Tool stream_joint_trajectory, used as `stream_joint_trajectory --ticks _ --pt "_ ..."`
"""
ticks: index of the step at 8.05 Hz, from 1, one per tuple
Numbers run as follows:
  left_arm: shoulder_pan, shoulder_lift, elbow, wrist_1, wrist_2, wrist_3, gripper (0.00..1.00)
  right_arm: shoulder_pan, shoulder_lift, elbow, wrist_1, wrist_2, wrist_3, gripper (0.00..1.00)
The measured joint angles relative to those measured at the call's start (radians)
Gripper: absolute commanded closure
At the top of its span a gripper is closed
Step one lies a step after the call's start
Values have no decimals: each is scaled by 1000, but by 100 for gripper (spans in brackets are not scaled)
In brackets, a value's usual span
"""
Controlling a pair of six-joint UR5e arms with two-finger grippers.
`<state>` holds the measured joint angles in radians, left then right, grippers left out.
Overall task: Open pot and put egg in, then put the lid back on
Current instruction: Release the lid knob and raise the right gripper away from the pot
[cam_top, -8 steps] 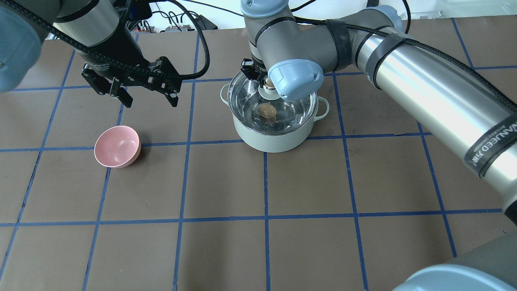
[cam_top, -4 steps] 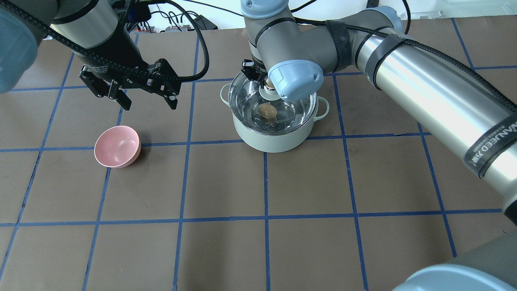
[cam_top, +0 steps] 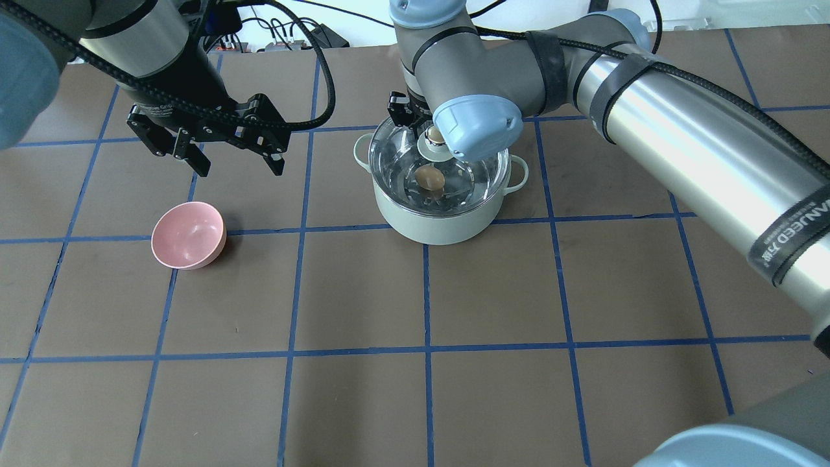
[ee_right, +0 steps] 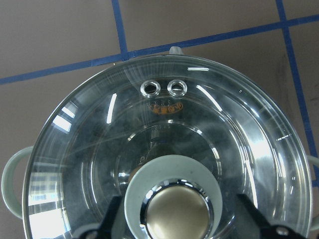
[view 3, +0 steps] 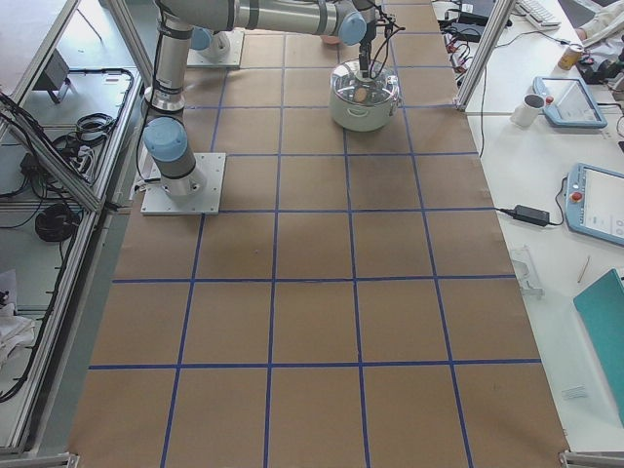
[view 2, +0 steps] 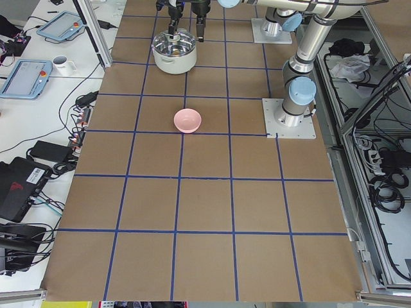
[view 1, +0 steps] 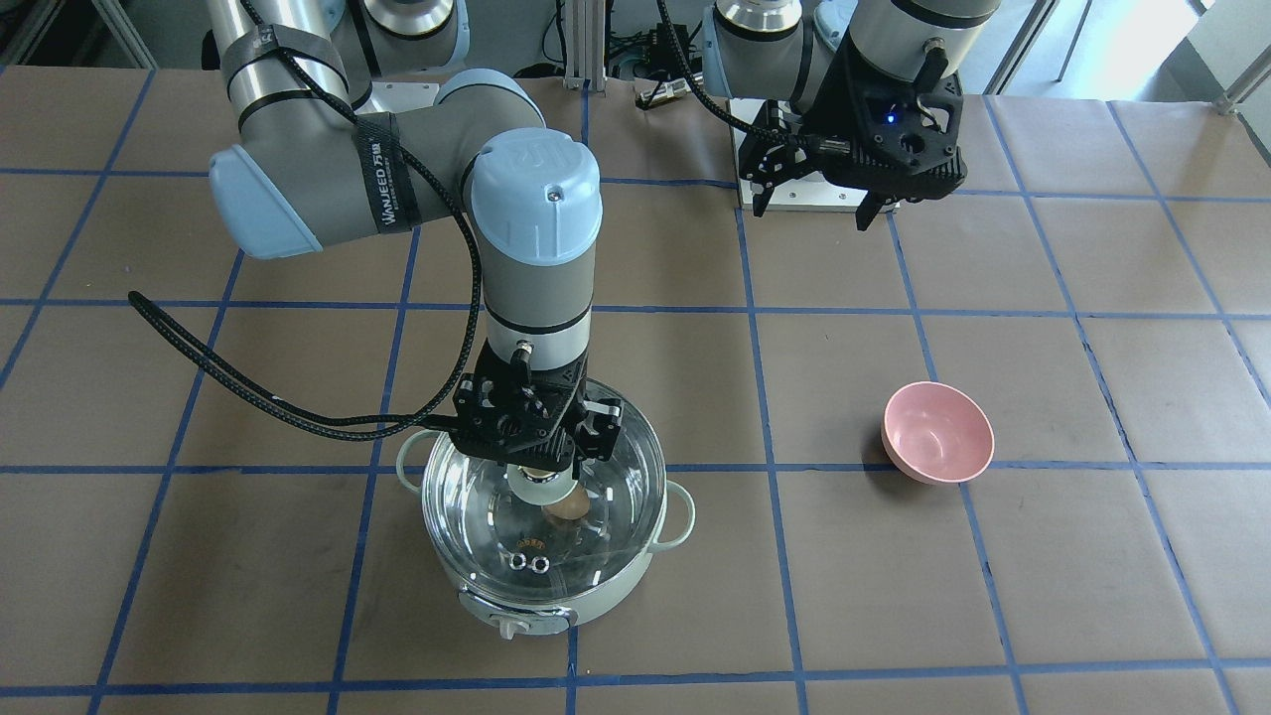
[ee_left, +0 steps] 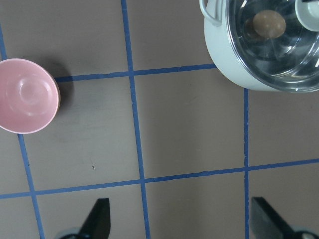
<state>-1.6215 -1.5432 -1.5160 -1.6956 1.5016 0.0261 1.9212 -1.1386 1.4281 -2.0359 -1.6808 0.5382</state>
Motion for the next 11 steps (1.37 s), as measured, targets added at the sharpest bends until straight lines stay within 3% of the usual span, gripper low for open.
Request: stream_joint_trajectory --ticks 4,8,11 --pt "0 0 0 0 0 0 0 -87 -68 0 49 7 -166 0" --pt "2 0 2 0 -2 -1 0 -269 -237 0 258 59 -501 0" --pt "1 1 3 1 -3 -3 0 -335 -368 4 402 90 -612 0"
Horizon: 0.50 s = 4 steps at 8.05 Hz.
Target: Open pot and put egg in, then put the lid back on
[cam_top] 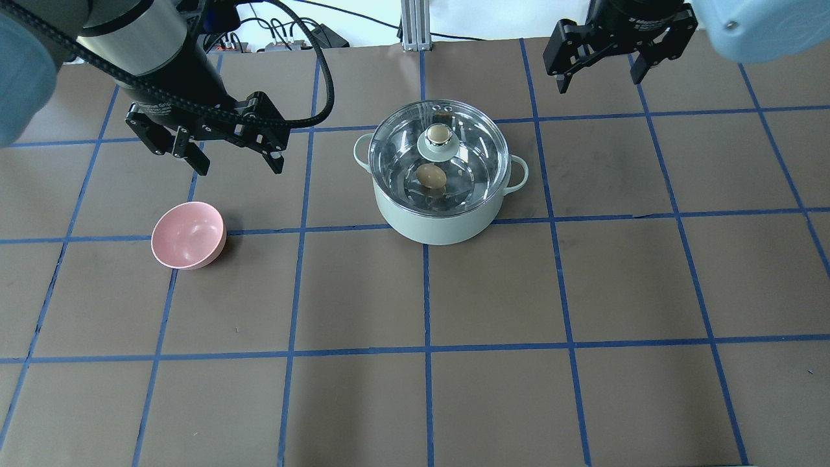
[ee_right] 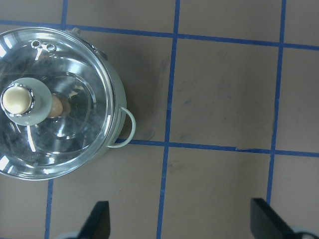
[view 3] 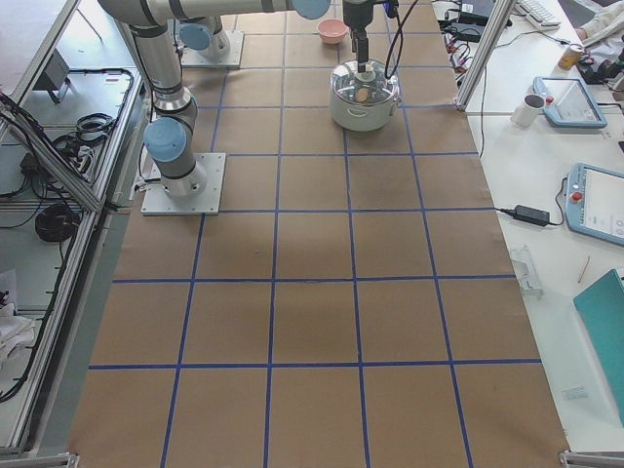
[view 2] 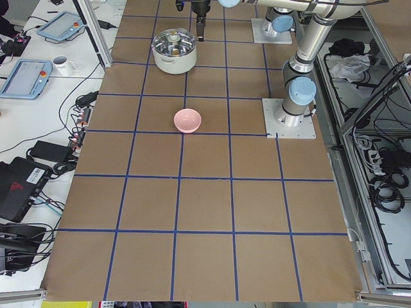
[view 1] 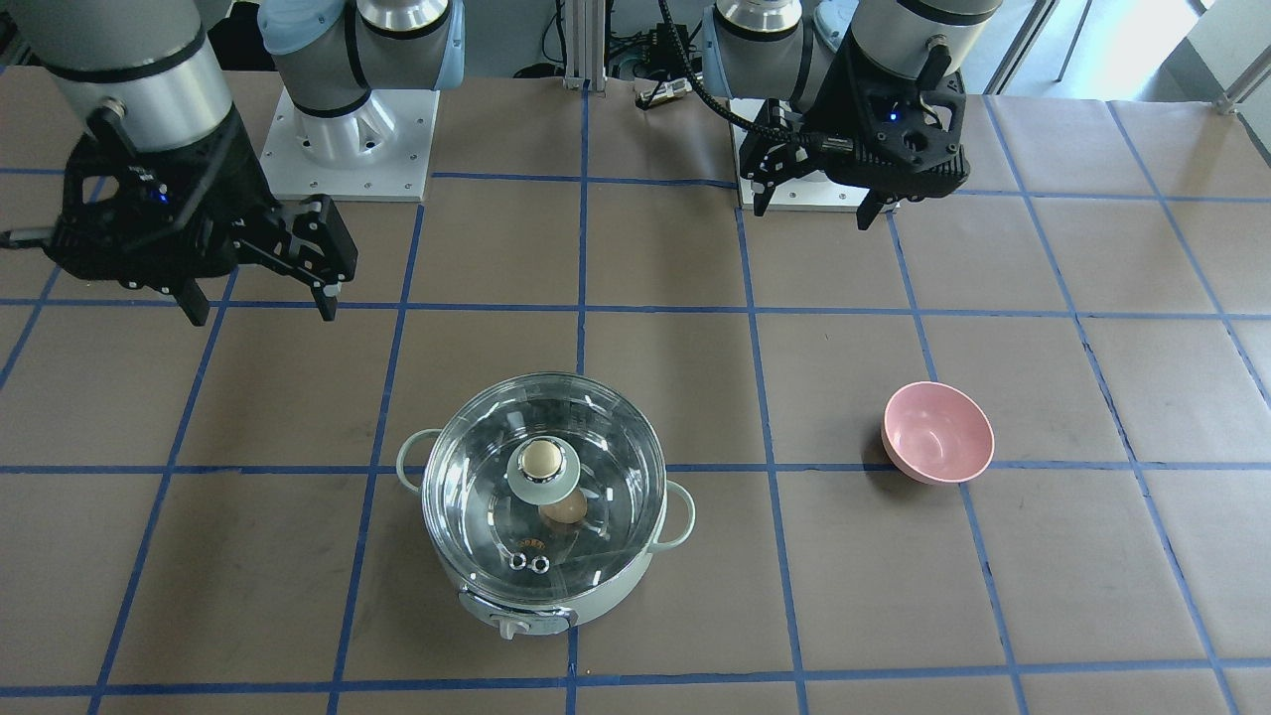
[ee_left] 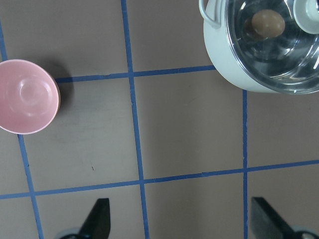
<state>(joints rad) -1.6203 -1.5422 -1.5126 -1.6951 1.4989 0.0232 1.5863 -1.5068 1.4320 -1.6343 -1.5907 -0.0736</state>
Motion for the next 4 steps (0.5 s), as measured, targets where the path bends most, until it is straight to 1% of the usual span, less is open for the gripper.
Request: stream_joint_trajectory --ticks 2,4 --pt "0 0 0 0 3 0 0 -7 -23 5 21 3 -24 0" --pt "-1 0 -1 0 4 0 0 -10 -27 12 15 1 -43 0"
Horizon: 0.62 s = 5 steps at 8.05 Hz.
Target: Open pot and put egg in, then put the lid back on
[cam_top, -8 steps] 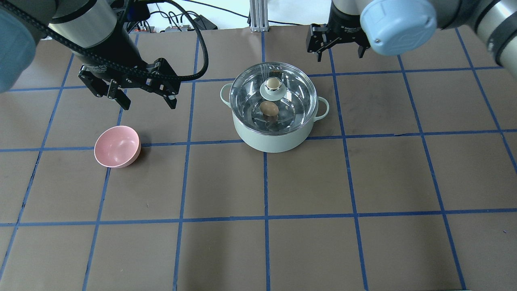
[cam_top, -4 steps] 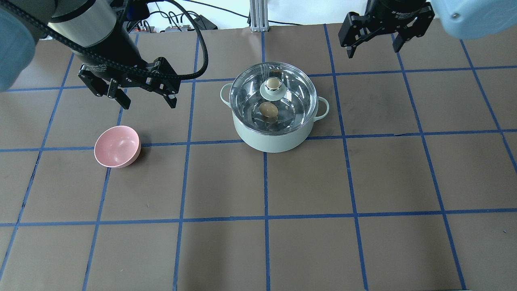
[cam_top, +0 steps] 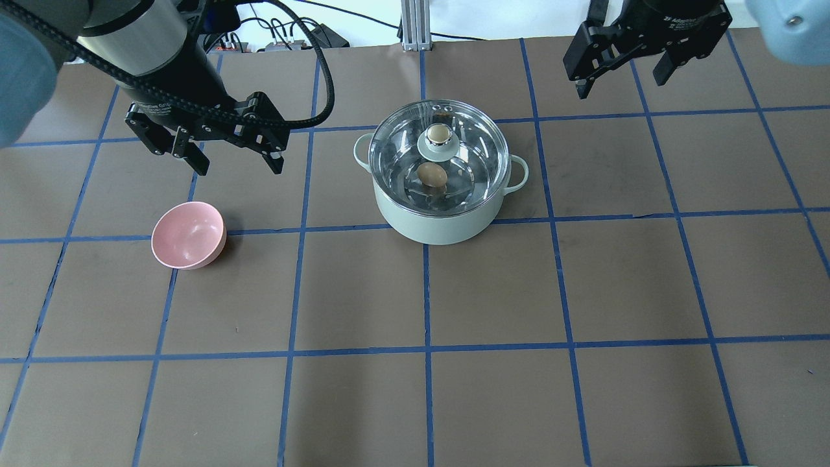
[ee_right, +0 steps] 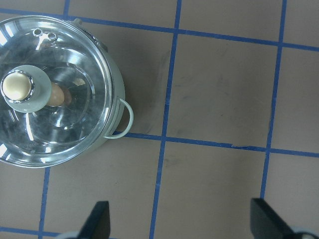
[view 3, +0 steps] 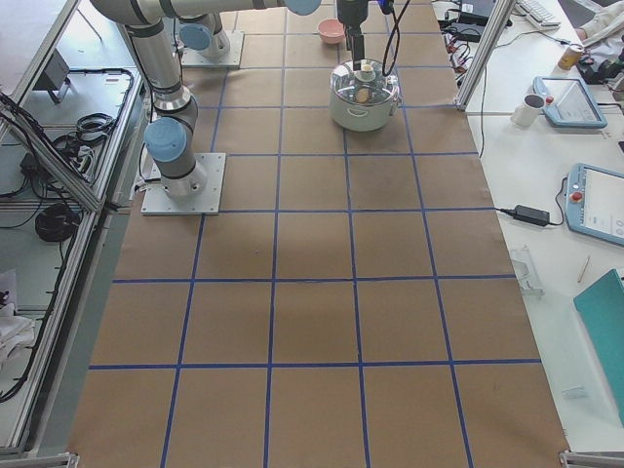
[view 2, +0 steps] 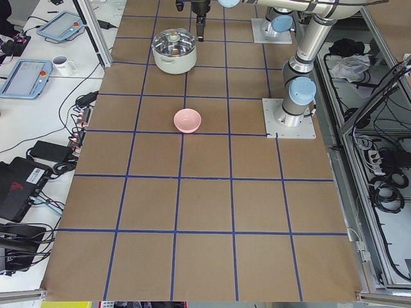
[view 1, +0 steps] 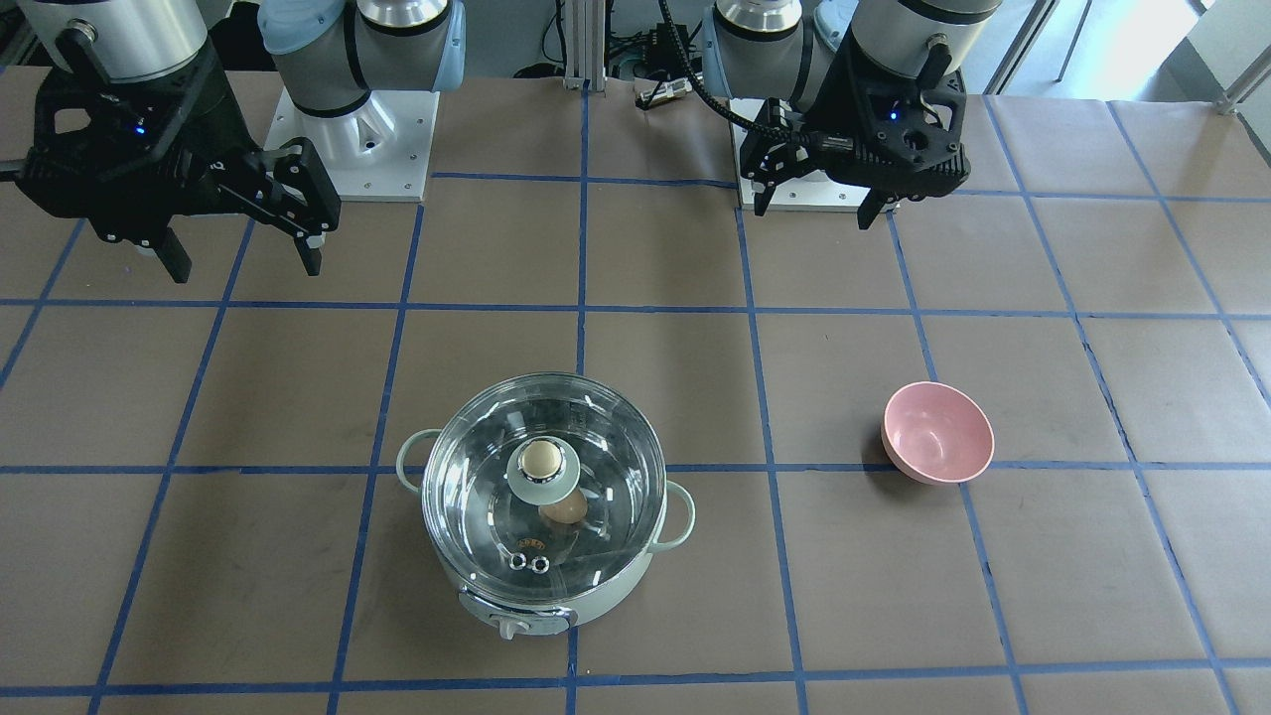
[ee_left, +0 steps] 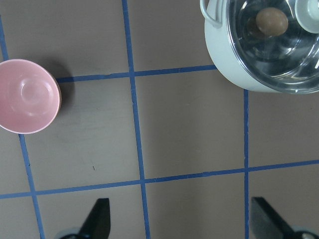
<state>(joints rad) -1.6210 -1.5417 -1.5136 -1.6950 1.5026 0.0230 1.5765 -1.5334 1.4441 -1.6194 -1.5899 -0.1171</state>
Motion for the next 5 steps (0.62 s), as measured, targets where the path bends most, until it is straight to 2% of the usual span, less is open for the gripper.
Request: stream_joint_trajectory --ticks 5 --pt "0 0 0 -1 3 0 0 -28 -1 4 -1 0 -21 0"
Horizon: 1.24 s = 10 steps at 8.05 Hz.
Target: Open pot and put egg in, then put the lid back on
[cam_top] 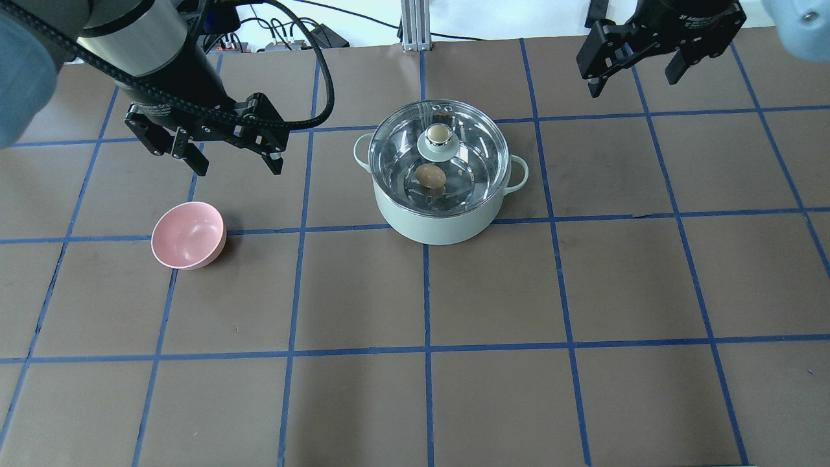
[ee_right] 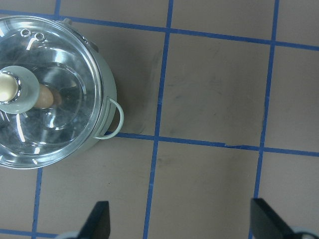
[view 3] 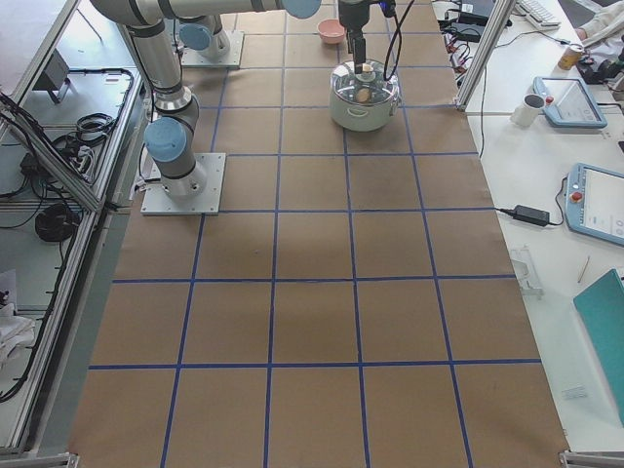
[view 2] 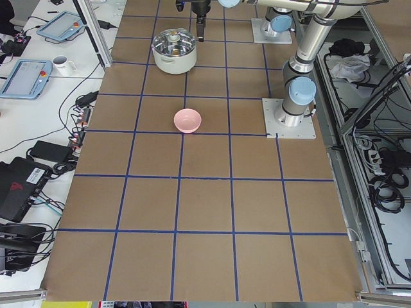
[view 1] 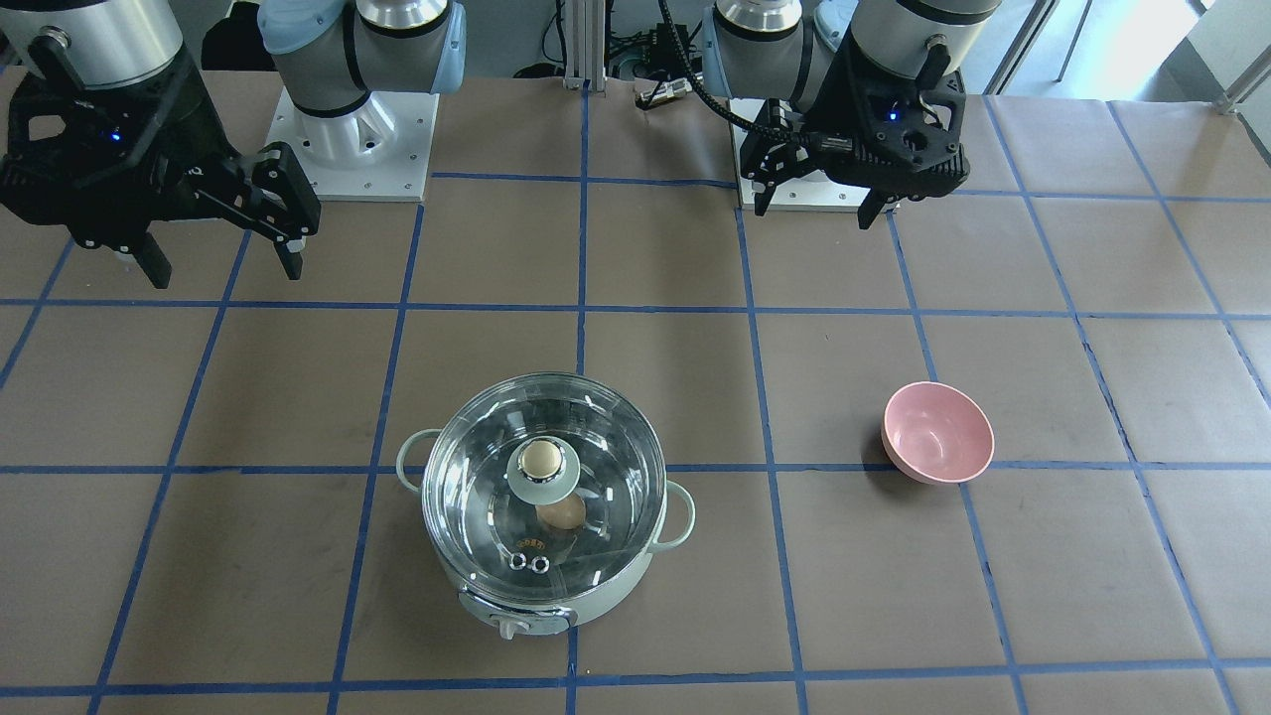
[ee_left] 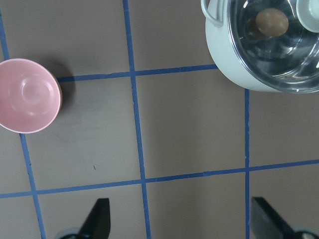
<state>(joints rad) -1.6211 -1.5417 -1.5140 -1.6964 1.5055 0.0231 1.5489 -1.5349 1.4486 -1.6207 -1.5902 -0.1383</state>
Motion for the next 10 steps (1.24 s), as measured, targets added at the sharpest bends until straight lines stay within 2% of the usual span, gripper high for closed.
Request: stream_joint_trajectory --ticks 6,10 --pt "-1 2 1 8 6 1 0 -3 1 12 -22 2 -1 0" --pt "3 11 6 62 22 16 0 -4 1 13 -32 5 0 0"
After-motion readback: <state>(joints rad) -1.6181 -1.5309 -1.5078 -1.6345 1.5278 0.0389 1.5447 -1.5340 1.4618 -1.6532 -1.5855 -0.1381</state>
